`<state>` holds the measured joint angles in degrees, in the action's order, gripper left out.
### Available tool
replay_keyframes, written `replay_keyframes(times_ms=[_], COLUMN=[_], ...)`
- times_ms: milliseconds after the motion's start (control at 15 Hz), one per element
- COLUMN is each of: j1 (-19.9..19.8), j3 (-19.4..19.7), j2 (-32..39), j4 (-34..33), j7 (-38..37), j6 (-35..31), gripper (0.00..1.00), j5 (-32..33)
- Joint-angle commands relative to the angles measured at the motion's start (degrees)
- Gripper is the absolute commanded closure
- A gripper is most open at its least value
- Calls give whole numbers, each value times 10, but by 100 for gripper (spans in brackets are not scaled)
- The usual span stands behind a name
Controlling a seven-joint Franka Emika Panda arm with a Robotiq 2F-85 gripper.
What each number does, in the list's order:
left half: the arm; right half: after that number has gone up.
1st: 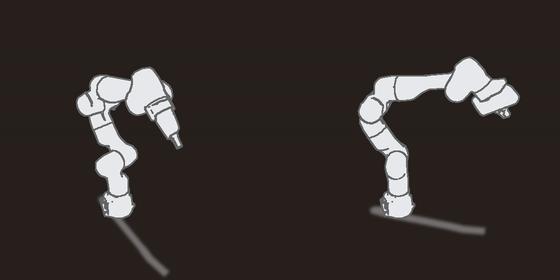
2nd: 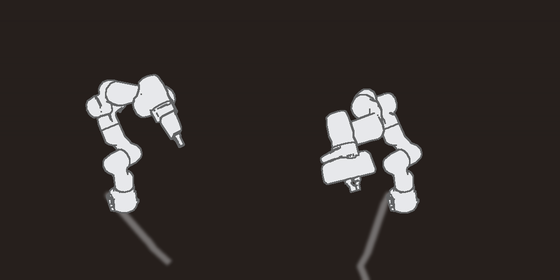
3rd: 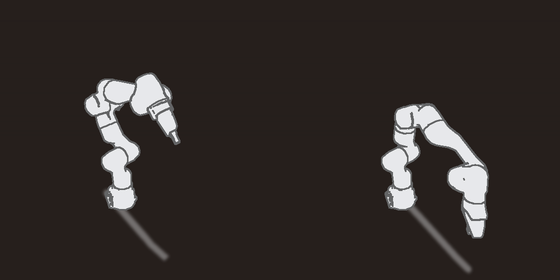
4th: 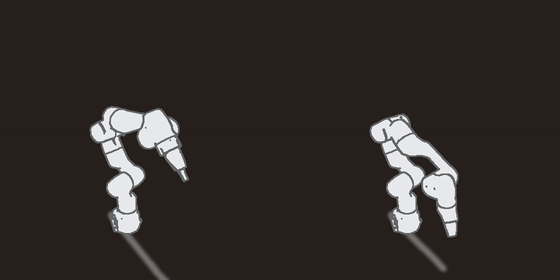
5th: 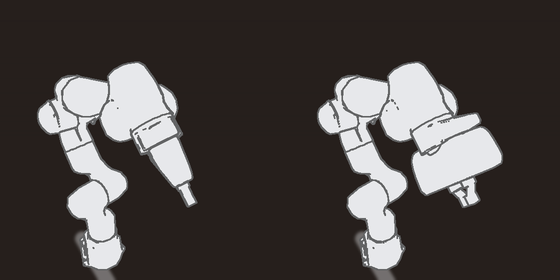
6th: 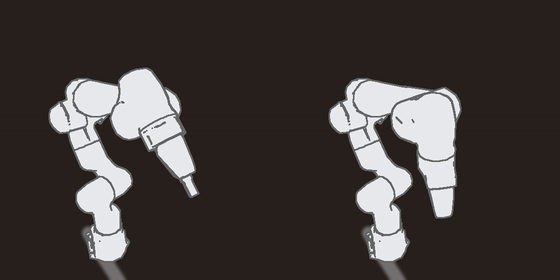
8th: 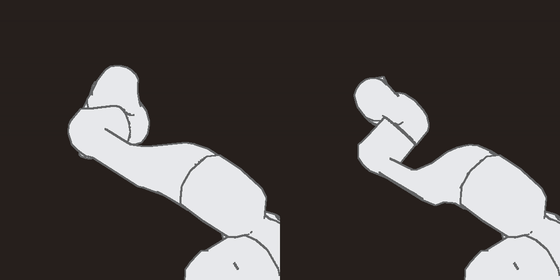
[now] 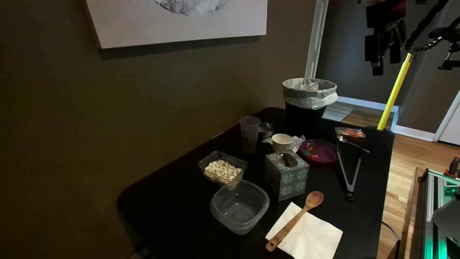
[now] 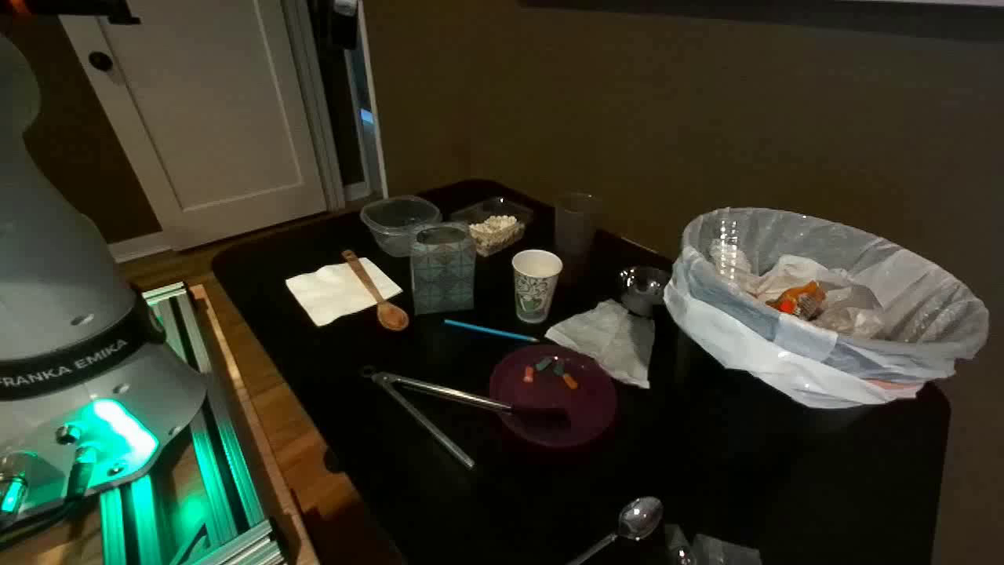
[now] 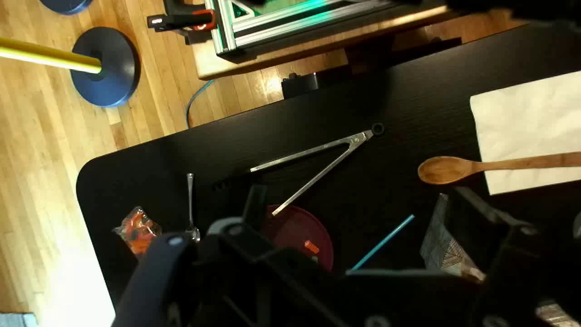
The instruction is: Move the box of tissues closer to the wall
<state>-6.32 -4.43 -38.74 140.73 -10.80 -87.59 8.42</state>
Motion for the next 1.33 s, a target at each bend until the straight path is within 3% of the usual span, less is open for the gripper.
replay_keyframes(times_ms=[0, 267, 467, 800, 933, 1000, 1267], j1=[12, 12, 21, 24, 27, 26, 31], j3=[9, 9, 27, 4, -12, 2, -6], j2=[1, 1, 50, 127, 165, 119, 162], j4=[-1, -1, -16, -27, -40, -17, -34], j7=[-6, -6, -28, -110, -129, -106, -119], j6=[2, 2, -54, -164, -170, -167, -169], gripper=[0, 0, 0, 0, 0, 0, 0], j5=[4, 4, -93, -209, -190, -187, -186])
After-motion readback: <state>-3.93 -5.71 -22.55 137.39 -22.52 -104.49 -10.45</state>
